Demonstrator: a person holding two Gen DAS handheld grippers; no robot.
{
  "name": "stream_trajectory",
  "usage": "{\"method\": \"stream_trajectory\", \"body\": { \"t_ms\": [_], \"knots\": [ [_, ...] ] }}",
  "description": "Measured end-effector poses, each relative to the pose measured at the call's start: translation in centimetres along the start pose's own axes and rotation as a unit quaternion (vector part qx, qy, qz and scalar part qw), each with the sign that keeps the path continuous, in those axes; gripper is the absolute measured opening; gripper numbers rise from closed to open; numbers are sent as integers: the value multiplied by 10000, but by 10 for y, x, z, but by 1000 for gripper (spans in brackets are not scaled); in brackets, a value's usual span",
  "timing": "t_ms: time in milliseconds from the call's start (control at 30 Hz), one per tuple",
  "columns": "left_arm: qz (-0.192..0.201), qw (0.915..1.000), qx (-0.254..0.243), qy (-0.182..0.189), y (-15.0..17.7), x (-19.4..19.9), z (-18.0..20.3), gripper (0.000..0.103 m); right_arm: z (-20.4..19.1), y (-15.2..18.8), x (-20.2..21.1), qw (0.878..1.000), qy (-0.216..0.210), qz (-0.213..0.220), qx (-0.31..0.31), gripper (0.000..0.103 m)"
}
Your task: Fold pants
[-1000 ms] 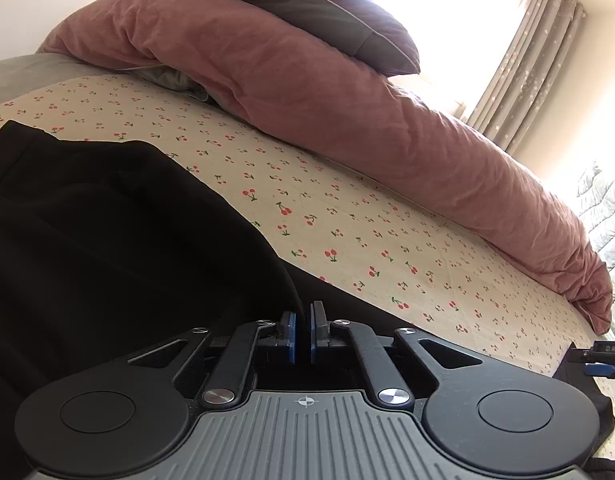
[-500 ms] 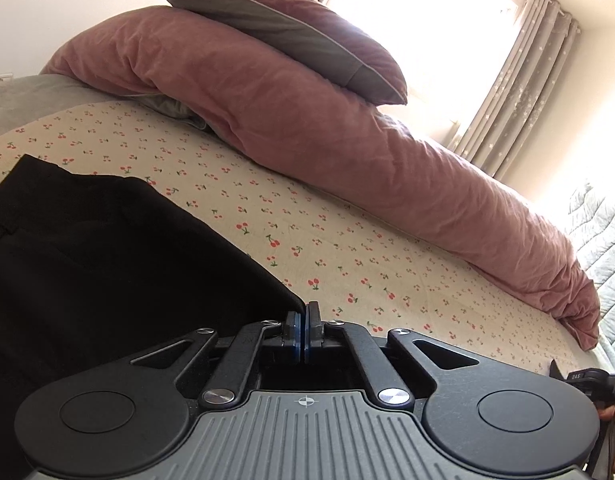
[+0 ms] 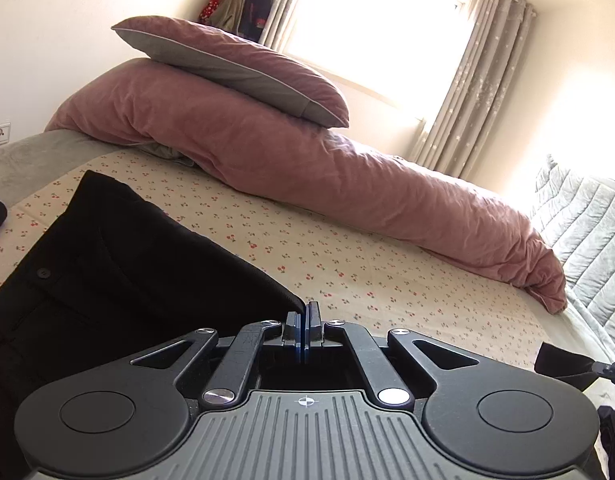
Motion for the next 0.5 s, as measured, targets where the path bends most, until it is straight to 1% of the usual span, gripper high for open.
{"method": "stream_trajectory", "body": {
  "t_ms": [100,200,400,500],
  "knots": [
    [-169,9999,9,19,19,22,-2,0,20,20,27,9998,-144,-86,-99,2],
    [-438,9990,3,52,50,38,-7,0,36,44,43,9996,-166,-225,-38,2],
    [-1116,9937,-47,-28,118,48,-19,0,63,93,63,9980,38,-513,361,2],
    [-1377,9904,-84,-110,141,48,-28,0,75,116,64,9955,225,-739,557,2]
  ]
}}
Point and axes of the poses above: each gripper's, at about its wrist camera, not at the fingertips, and x roughly against the way its jaws point, z to its right, y to its underside, the point moved 8 cm from there along -x, roughly the way its jaws point, and after that the axes turned 10 degrees about -x, right-handed, at the moved point
